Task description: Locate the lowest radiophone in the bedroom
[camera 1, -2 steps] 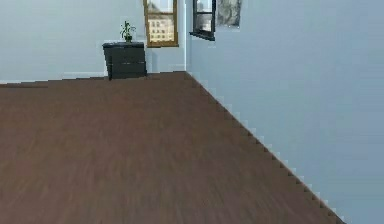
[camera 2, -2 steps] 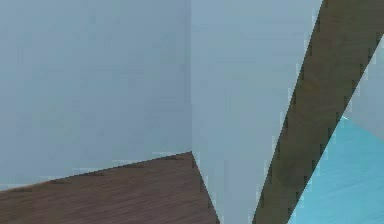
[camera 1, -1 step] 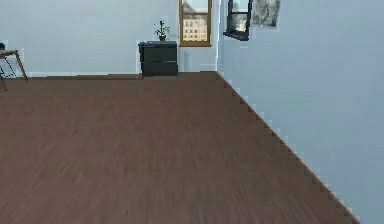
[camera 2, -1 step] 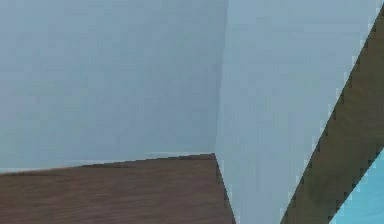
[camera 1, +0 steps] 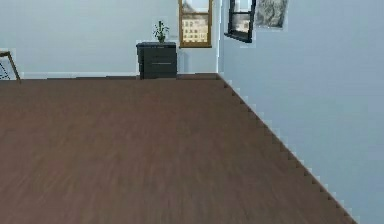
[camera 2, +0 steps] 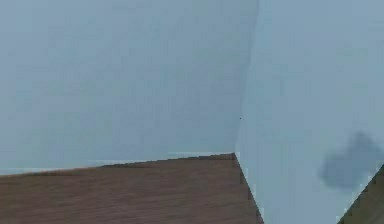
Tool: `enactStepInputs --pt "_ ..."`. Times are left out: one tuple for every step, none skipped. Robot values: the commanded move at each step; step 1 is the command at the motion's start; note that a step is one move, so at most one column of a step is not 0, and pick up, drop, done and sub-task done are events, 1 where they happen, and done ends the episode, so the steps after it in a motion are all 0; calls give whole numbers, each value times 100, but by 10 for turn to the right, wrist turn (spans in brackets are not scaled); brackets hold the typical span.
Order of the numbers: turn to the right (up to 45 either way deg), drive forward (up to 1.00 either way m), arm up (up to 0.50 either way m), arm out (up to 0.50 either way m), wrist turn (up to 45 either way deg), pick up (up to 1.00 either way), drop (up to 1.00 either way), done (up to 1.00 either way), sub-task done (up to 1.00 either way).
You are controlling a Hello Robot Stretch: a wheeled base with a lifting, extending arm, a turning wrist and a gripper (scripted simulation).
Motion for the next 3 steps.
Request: enactStepInputs --pt "-270 0 0 0 0 0 0 0 0" --pt "0 35 0 0 0 0 0 0 0" --pt "150 0 0 0 0 0 0 0 0"
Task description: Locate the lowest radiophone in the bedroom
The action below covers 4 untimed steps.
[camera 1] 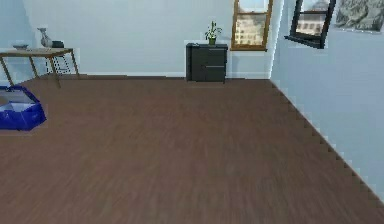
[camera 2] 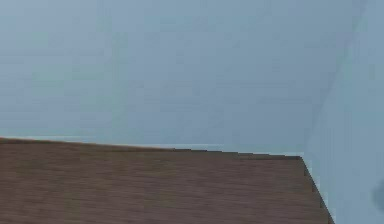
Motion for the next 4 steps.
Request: enactStepInputs --pt "0 100 0 0 0 0 0 0 0" --pt "0 100 0 0 0 0 0 0 0" --pt "0 100 0 0 0 0 0 0 0" --pt "0 75 0 0 0 0 0 0 0"
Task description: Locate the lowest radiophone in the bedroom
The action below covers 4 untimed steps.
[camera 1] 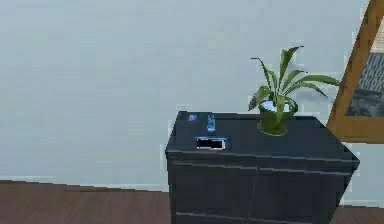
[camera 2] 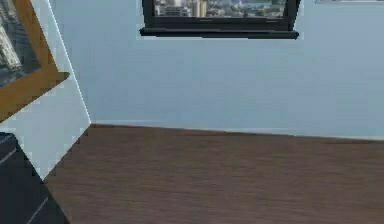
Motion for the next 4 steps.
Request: enactStepInputs --pt "-450 0 0 0 0 0 0 0 0" --pt "-390 0 0 0 0 0 0 0 0" --pt "0 100 0 0 0 0 0 0 0" --pt "0 100 0 0 0 0 0 0 0"
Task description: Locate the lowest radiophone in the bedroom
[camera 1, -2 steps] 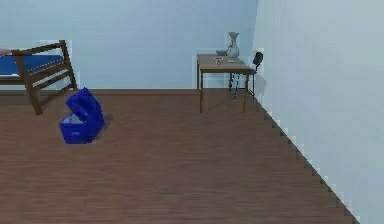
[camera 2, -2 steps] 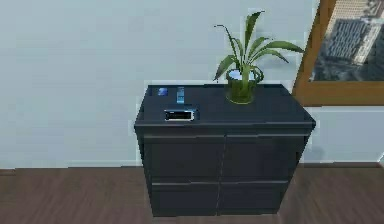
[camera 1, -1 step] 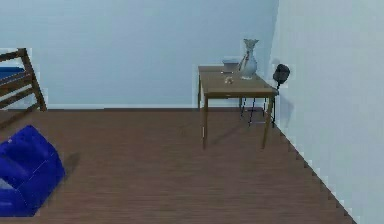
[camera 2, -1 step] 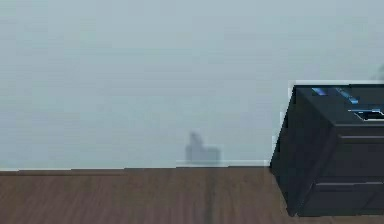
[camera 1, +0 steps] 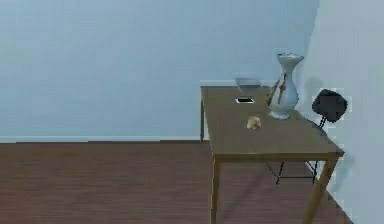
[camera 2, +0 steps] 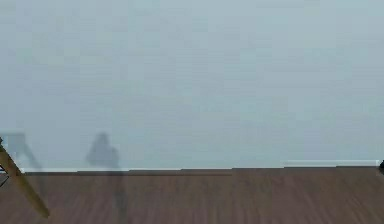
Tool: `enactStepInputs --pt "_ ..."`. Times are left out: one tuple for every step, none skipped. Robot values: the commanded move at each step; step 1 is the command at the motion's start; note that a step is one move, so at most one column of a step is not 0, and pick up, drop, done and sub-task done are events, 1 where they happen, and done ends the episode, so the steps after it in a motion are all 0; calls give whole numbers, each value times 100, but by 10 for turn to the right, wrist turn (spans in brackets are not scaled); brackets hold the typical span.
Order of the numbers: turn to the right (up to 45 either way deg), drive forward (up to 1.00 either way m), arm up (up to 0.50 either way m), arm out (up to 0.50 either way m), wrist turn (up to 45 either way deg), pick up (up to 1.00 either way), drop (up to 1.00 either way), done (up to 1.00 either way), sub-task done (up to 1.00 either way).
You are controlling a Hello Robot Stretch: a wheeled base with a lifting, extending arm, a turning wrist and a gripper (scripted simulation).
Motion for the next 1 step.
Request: enactStepInputs --pt "0 60 0 0 0 0 0 0 0"
